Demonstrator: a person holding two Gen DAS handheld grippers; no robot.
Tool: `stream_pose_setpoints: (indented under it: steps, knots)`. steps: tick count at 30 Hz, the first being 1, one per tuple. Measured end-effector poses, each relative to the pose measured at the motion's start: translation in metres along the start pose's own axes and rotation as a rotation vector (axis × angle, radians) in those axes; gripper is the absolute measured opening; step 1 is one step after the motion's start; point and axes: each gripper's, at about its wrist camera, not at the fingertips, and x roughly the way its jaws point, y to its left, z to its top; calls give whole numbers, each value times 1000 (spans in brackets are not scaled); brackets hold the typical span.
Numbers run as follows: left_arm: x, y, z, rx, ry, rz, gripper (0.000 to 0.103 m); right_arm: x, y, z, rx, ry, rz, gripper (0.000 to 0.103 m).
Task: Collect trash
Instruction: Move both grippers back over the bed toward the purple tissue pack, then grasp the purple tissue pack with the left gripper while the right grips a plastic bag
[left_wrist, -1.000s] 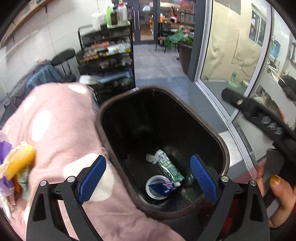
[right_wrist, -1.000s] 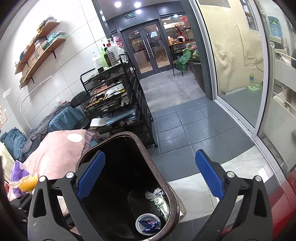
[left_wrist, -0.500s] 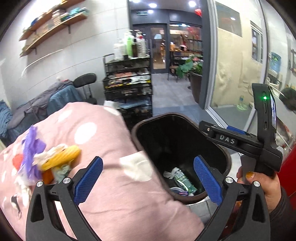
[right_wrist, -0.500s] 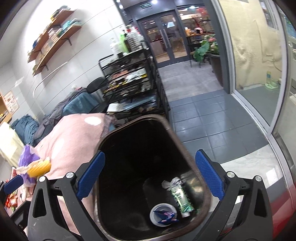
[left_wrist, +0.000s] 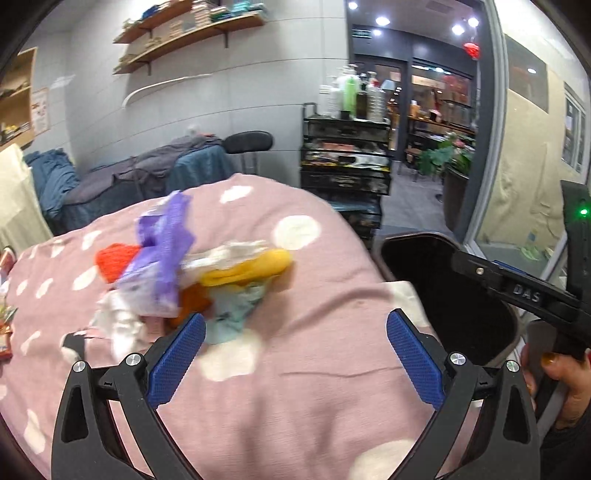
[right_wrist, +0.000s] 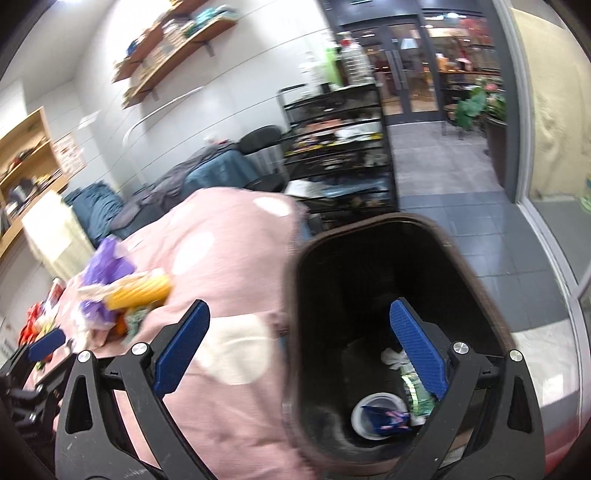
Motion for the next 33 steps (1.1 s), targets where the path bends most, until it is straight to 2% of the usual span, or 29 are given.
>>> stream_pose_setpoints:
  steps: [12, 16, 18, 23, 25, 30, 33]
  knots:
    - [-10, 117, -30, -186, 63, 192, 98, 20, 106, -4, -187, 73, 191, 97]
    - [-12, 146, -35, -248, 79, 187, 97, 23, 137, -3, -243, 89, 257, 97]
    - [-14, 153, -32, -258, 71, 180, 97, 24, 149, -3, -281, 81, 260, 97]
    - [-3, 152, -17, -232, 75, 104, 97, 39, 169, -3, -373, 113, 241, 97]
    - [8, 145, -11, -191, 96, 92, 97, 47, 175, -2, -433, 117, 228, 96]
    - [31, 127, -4, -69, 128, 117, 97, 64, 189, 6, -583, 106, 208, 84]
    - [37, 126, -4, -59, 142, 110, 97, 72, 196, 11, -637, 98, 222, 76]
